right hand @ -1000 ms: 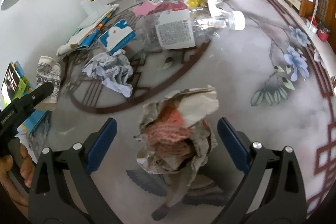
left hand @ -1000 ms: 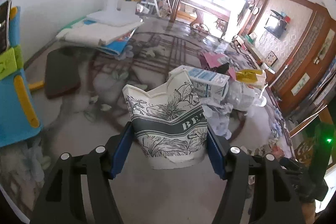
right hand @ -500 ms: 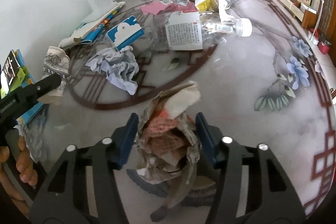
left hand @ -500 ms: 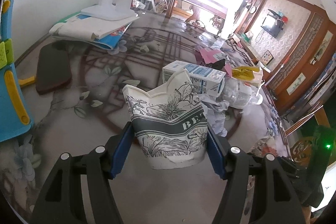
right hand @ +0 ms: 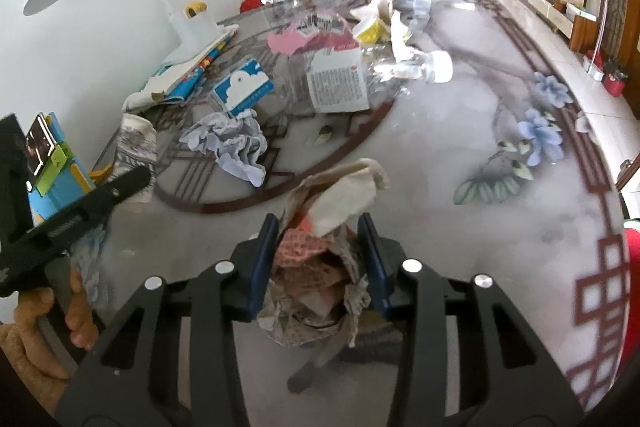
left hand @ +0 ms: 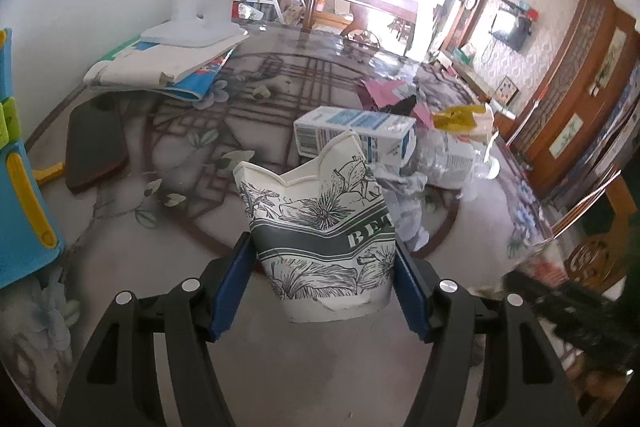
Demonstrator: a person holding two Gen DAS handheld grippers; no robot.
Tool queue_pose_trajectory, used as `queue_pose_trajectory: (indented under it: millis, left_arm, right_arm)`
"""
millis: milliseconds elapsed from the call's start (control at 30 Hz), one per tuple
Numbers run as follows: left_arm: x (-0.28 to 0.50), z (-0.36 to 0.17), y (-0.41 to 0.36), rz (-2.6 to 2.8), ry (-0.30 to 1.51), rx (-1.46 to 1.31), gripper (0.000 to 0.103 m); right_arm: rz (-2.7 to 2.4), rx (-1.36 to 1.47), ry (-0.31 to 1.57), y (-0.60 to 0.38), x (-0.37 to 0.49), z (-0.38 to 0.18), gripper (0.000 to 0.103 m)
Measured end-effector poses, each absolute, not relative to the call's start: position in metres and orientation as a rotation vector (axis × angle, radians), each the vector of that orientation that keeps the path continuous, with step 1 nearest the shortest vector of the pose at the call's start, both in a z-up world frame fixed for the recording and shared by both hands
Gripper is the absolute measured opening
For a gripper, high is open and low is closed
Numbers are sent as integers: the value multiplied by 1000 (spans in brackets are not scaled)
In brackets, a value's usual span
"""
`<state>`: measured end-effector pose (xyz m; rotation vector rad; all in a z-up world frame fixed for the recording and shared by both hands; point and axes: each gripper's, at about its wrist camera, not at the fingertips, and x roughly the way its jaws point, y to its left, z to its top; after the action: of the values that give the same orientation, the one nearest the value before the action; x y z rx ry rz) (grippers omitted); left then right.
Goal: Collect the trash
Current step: 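Drop the newspaper wad in the red bucket while the left gripper drops the paper cup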
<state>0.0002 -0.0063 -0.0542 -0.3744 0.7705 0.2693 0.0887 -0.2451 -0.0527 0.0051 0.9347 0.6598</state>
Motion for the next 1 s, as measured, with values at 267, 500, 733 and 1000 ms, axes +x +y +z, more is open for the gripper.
queue_pose_trajectory:
  millis: [267, 500, 733, 1000]
  left_arm:
    - [-8, -42, -32, 205, 790, -348, 63]
    - [-11, -41, -67, 108, 828, -374, 63]
    - [-12, -23, -99, 31, 812, -348, 63]
    - [-6, -4, -131, -39, 789, -314, 63]
  right_arm:
    - [624, 75, 907, -273, 73, -37, 40]
    - [585, 99, 877, -299, 55, -25, 40]
    - [535, 155, 829, -342, 41, -3, 40]
    - [443, 209, 796, -397, 31, 11, 40]
